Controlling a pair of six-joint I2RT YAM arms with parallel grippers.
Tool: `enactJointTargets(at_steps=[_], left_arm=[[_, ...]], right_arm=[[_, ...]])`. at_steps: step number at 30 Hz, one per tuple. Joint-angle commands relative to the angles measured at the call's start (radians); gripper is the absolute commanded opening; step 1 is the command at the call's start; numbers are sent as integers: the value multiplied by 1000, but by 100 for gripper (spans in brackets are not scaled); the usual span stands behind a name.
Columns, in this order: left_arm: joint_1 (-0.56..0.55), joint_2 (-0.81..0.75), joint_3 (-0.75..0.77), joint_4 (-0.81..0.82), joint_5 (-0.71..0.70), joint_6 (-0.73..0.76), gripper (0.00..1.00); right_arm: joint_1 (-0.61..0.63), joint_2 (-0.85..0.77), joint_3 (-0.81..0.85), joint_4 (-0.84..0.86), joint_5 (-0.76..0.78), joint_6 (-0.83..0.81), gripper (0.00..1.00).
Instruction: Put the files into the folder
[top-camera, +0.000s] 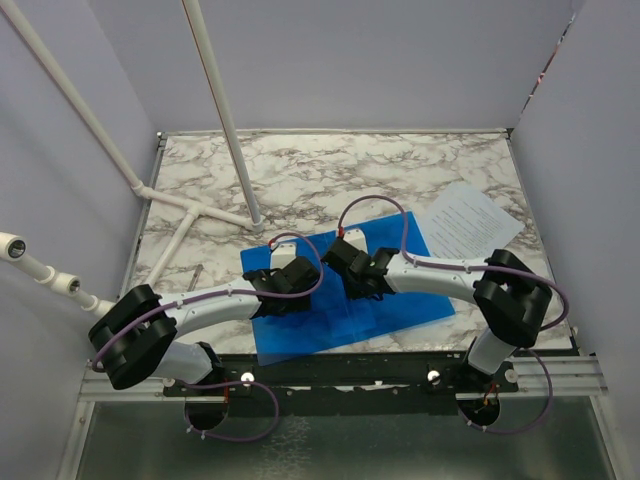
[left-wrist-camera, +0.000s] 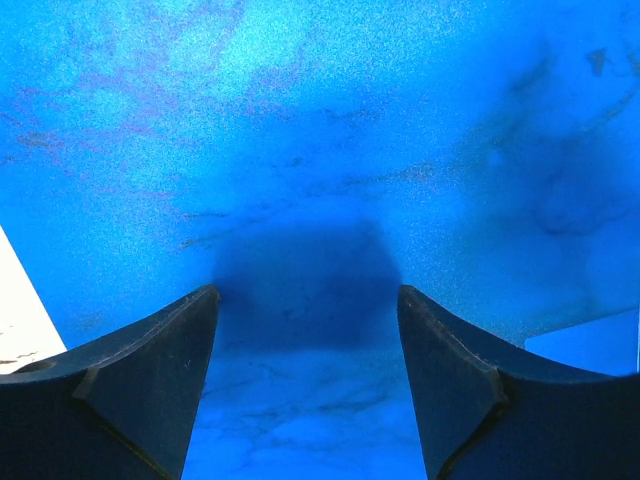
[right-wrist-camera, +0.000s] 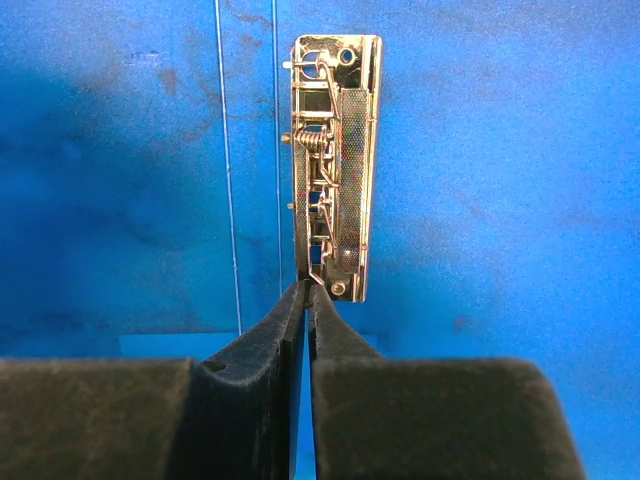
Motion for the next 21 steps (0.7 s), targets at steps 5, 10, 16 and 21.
enactJointTargets(at_steps=[5, 10, 16, 21], left_arm=[[-1, 59, -82, -56, 84, -24, 75], [-1, 62, -80, -56, 82, -27, 75], [-1, 68, -82, -56, 81, -31, 74], [-1, 73, -82, -56, 78, -39, 75]], right_arm=[[15, 56, 4, -27, 25, 21, 3], [16, 66, -11, -34, 32, 21, 0], [19, 90, -35, -44, 42, 27, 0], [23, 129, -29, -96, 90, 53, 0]])
